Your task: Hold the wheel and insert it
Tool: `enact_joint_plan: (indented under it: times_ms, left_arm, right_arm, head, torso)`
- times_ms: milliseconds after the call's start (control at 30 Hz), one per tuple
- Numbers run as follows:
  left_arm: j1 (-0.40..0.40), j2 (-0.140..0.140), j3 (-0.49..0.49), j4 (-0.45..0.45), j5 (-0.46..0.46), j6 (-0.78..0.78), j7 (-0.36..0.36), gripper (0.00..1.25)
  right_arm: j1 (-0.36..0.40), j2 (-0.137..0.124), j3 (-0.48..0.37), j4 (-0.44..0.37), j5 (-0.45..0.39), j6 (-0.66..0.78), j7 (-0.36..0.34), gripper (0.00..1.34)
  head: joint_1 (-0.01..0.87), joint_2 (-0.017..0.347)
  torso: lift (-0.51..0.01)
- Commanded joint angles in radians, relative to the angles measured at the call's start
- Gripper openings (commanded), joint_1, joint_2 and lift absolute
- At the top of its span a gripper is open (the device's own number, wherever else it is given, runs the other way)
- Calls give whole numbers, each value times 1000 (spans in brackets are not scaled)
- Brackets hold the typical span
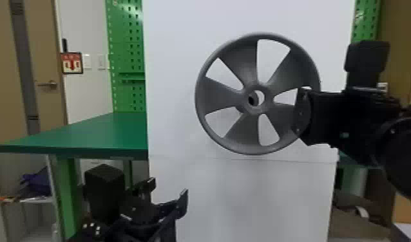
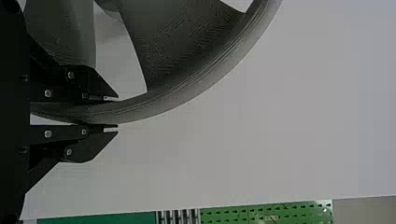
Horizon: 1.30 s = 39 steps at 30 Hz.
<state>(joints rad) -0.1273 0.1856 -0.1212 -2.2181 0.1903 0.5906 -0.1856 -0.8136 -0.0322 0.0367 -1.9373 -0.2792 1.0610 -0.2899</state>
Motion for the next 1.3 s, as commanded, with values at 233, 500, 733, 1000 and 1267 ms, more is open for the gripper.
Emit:
enact_joint_plan:
  times_ms: [233,500,733,1000,1267]
  left_arm:
    - [0,0,-2,2,0,-2,0,833]
    - [0,0,-3,3,0,-3,0,833]
    - [-2,0,-3,5,0,-5,0,833]
    - [-2,0,-6,8,1,-6,0,833]
    - [-3,0,-8,9,1,-9,0,833]
  right_arm:
    - [-33,-3,0,63,-11,7,0,152]
    - [-67,-6,9,110,-12,19,-2,150]
    - [-91,-6,17,133,-9,36,0,150]
    - [-105,-3,26,162,3,33,0,150]
    - [-118,-2,37,187,15,19,0,150]
  head:
    - [181,98]
    - [181,98]
    - [181,98]
    - [181,98]
    - [181,98]
  torso:
    - [-494]
    - [-494]
    - [-494]
    - [-494]
    - [-494]
